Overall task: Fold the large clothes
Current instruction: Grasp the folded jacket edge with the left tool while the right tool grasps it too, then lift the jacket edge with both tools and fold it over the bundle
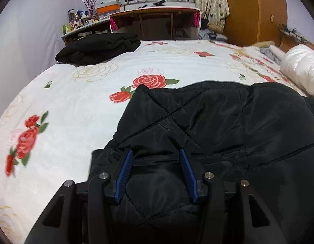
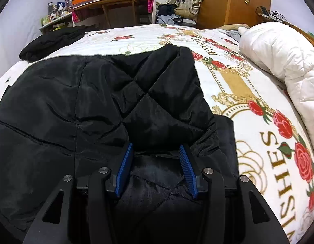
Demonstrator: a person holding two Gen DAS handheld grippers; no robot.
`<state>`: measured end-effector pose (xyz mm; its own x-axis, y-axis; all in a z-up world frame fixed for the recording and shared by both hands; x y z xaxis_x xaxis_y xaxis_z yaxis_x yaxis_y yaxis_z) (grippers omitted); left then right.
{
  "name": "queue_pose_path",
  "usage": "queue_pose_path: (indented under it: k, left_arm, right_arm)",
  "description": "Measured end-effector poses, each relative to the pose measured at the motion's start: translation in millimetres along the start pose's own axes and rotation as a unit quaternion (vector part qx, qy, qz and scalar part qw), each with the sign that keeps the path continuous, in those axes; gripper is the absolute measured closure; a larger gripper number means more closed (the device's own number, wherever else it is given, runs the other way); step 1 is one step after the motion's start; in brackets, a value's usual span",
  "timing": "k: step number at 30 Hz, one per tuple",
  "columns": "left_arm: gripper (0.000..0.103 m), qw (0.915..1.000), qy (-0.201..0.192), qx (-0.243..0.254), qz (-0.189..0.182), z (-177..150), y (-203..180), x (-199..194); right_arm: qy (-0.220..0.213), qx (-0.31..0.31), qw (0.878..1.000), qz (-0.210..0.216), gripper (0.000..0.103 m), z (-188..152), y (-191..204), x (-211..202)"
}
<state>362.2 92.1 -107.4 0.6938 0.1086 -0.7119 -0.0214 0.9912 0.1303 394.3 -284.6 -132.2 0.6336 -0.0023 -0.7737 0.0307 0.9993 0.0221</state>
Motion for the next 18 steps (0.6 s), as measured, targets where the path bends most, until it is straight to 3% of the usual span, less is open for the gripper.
queue_pose_path:
  k: [4, 6, 8, 9, 12, 18]
  left_arm:
    - [0.053, 0.9986, -0.021, -0.035, -0.034, 13.0, 22.8, -46.5]
    - [0.053, 0.9977, -0.041, -0.037, -0.039, 8.0, 32.6, -66.3]
    - [0.057, 0.9979, -0.033, -0.036, -0.043, -9.3, 38.8, -72.4]
    - [0.063, 0.9984, -0.019, -0.031, -0.042, -20.7, 39.7, -68.8]
    - [0.062, 0.9975, 0.014, -0.044, -0.054, -51.5, 41.6, -49.2]
    - [0.062, 0.9953, 0.023, -0.076, -0.055, -54.9, 39.7, -35.9]
  right_arm:
    - [-0.014, 0.034, 0.999, 0.023, 0.056, 17.7, -8.2, -44.0]
    - [-0.039, 0.043, 0.997, 0.047, 0.056, 17.6, -10.8, -72.9]
    - [-0.033, 0.038, 0.997, 0.051, 0.058, 7.0, -10.8, -80.9]
    - [-0.023, 0.034, 0.998, 0.049, 0.060, -2.7, -11.4, -78.9]
    - [0.010, 0.025, 0.999, 0.039, 0.068, -27.5, -12.5, -58.6]
    - [0.033, 0.008, 0.999, 0.016, 0.068, -30.8, -5.2, -39.5]
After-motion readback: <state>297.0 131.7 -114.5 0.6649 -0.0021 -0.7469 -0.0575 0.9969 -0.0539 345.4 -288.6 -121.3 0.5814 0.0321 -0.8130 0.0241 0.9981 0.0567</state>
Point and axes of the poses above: each gripper's, at about its wrist camera, not at the fingertips, and x roughly the way its jaws point, y to its left, z to its top, the point moved 4 cm from there along x, roughly the way its jaws point, and after that the axes turned 6 degrees about x, right-handed, at the moved point
